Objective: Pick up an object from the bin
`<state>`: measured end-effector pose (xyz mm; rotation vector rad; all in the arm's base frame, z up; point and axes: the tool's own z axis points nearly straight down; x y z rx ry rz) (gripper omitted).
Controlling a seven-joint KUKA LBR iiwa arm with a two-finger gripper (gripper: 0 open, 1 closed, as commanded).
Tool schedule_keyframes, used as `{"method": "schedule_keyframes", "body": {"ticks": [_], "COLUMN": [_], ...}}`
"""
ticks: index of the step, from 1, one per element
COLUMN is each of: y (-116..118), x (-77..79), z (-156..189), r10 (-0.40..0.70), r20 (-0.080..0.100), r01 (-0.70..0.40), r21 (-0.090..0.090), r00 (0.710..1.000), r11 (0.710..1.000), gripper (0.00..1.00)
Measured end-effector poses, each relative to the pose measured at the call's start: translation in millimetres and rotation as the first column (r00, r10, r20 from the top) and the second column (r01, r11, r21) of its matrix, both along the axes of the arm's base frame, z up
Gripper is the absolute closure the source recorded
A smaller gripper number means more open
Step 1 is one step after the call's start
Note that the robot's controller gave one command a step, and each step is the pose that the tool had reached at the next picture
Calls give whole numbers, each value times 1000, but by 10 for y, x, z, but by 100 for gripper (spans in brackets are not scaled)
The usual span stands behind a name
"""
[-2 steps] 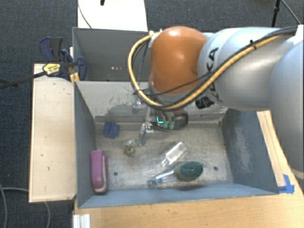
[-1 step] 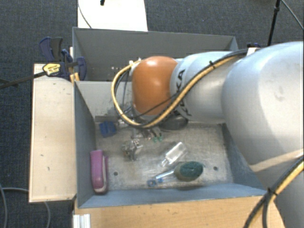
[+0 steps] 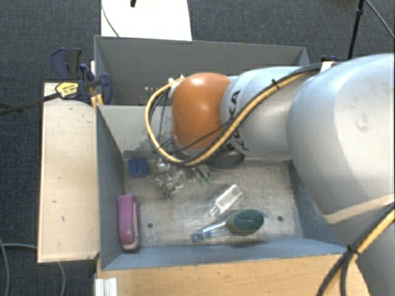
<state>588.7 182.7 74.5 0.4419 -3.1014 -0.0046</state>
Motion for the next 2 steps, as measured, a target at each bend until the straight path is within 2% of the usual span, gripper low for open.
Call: {"method": "schedule_keyframes", "body": {"ticks": [1, 2], "y": [20, 48], "x": [-103, -16], "z": [1183, 1498], "r10": [-54, -47], "r20": [20, 17], "r01": [54, 47], "r21": [3, 2], "r00": [998, 999], "r11": [999, 999], "gripper": [100, 100]}}
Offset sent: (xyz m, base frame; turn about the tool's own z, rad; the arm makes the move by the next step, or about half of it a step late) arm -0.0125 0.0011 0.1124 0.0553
